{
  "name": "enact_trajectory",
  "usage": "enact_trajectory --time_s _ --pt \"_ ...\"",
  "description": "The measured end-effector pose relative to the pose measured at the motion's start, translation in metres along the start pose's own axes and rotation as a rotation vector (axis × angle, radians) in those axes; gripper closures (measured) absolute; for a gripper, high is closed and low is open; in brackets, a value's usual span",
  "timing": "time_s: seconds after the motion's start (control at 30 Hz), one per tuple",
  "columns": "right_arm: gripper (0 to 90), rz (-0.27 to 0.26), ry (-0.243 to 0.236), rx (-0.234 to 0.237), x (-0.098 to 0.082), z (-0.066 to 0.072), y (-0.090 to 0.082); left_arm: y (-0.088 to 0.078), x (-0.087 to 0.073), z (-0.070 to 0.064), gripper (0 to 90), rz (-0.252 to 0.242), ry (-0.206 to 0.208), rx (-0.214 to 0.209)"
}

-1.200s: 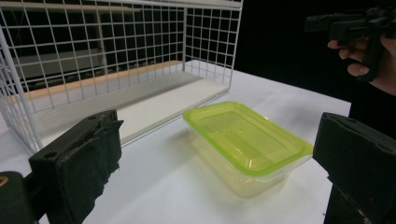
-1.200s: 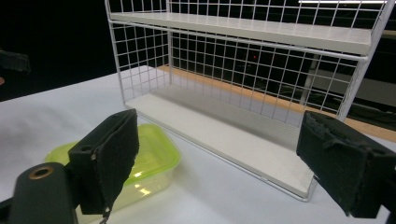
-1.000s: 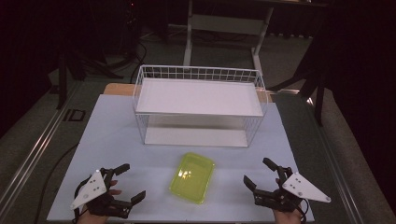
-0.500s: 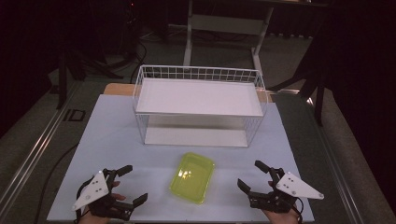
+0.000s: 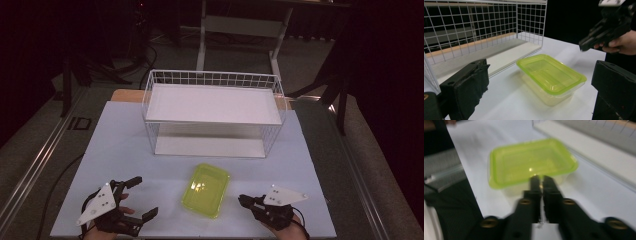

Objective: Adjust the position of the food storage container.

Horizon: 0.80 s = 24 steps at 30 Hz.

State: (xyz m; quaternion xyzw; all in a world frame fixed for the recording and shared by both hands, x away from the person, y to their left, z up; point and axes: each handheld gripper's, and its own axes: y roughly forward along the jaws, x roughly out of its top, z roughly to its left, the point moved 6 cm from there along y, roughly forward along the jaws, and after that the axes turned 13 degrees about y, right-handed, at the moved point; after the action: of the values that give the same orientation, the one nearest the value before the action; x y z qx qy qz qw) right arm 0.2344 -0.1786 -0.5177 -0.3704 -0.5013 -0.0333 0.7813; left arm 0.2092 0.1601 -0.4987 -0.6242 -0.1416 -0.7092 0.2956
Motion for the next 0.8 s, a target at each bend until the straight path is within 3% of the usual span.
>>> enact_trajectory --time_s 0.23,0.43,0.8 --pt "90.0 0.113 -0.039 0.038 -0.011 0.01 0.028 0.0 0.002 -0.001 2.0 -0.01 0.006 0.001" --pt "90.0 0.202 -0.059 0.032 -0.022 0.009 0.049 0.0 0.004 -0.002 2.0 -0.011 0.015 0.001" --pt "90.0 0.242 -0.072 0.06 -0.021 0.017 0.075 -0.002 0.004 -0.003 2.0 -0.014 0.012 0.004"
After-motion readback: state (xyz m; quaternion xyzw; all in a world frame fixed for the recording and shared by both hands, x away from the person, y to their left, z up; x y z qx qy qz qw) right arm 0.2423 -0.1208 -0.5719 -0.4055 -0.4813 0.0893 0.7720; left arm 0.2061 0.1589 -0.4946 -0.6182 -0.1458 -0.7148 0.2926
